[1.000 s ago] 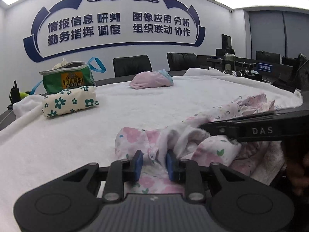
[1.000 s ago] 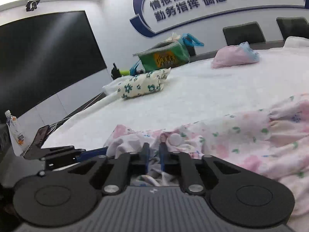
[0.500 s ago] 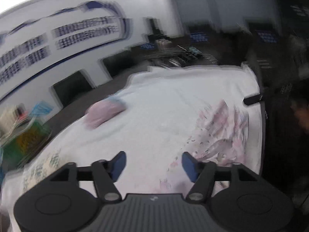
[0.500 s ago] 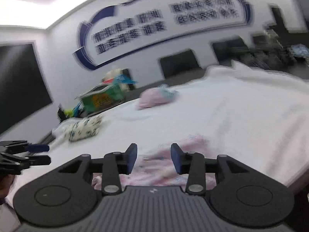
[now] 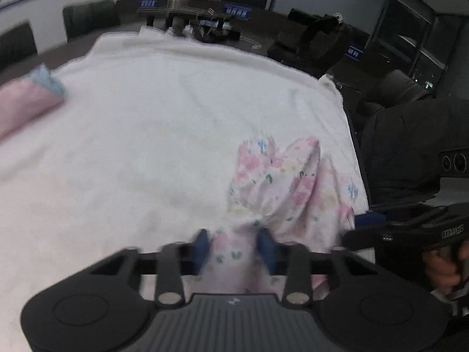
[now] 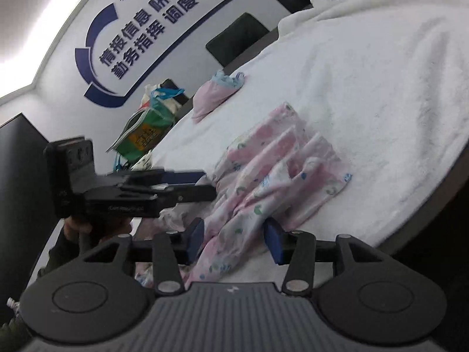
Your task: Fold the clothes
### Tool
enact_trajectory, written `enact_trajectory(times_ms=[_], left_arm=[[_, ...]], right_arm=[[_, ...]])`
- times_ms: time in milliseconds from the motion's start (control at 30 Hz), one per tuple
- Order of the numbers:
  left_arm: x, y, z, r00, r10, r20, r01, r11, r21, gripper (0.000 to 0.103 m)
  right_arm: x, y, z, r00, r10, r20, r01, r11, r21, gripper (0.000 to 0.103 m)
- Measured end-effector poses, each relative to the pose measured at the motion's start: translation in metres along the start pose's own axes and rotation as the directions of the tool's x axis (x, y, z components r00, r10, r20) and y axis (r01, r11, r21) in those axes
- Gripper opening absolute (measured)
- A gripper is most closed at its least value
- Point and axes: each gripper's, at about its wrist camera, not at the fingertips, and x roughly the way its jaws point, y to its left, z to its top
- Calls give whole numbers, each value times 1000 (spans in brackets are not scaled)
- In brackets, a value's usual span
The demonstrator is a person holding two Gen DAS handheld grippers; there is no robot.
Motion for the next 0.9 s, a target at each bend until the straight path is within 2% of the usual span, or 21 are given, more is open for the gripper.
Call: enact_trajectory(times_ms=[67, 133, 200, 333, 433, 533, 600, 633, 667, 700, 767, 800, 833, 867, 900], left_arm=[[-6, -2, -4, 999, 18, 30, -18, 1000, 0, 7], [-15, -3, -5, 995, 67, 79, -66, 998, -17, 5], [-23, 9, -5, 988, 126, 89, -119, 989, -85, 4], [-39, 32, -4, 965, 245, 98, -218, 950, -222, 4], [-51, 49, -3, 939, 331, 94, -286, 903, -321, 4], [-63, 66, -3, 906, 415, 80, -347, 840, -417, 4], [-71, 78, -2, 881, 468, 66, -384, 790, -478, 5], [-75, 84, -2, 868, 494, 58, -400, 763, -508, 11], [-81, 86, -5, 859, 510, 56, -408, 745, -528, 19], [-91, 81, -16, 862, 502, 72, -395, 754, -525, 23], [-112, 71, -37, 867, 487, 106, -369, 770, -520, 29], [-122, 66, -47, 869, 479, 122, -356, 778, -517, 30], [-132, 61, -58, 871, 471, 139, -344, 786, -514, 35], [-143, 56, -68, 873, 463, 155, -331, 794, -511, 44], [-153, 51, -79, 874, 455, 171, -318, 801, -507, 48]], right_arm=[[9, 8, 1, 1000, -23, 11, 23, 998, -55, 10], [17, 18, 3, 999, -30, 25, 33, 992, -121, 5], [20, 32, 9, 998, -22, 62, 35, 979, -203, 4], [38, 70, 40, 996, 21, 84, 13, 923, -384, 4], [64, 103, 71, 997, 68, 45, -35, 850, -526, 4], [108, 131, 104, 996, 77, -53, -93, 791, -604, 4], [145, 144, 123, 991, 49, -128, -119, 772, -624, 4], [166, 150, 131, 988, 25, -155, -118, 773, -624, 4], [185, 151, 135, 985, -13, -175, -100, 778, -620, 5], [202, 150, 138, 980, -58, -192, -74, 785, -616, 7], [227, 148, 141, 968, -130, -216, -29, 794, -607, 26], [229, 145, 141, 965, -149, -217, -12, 798, -603, 29], [219, 142, 137, 971, -131, -203, -17, 801, -598, 35], [202, 139, 133, 978, -93, -185, -36, 805, -592, 48], [185, 136, 129, 984, -53, -168, -57, 808, -586, 52]])
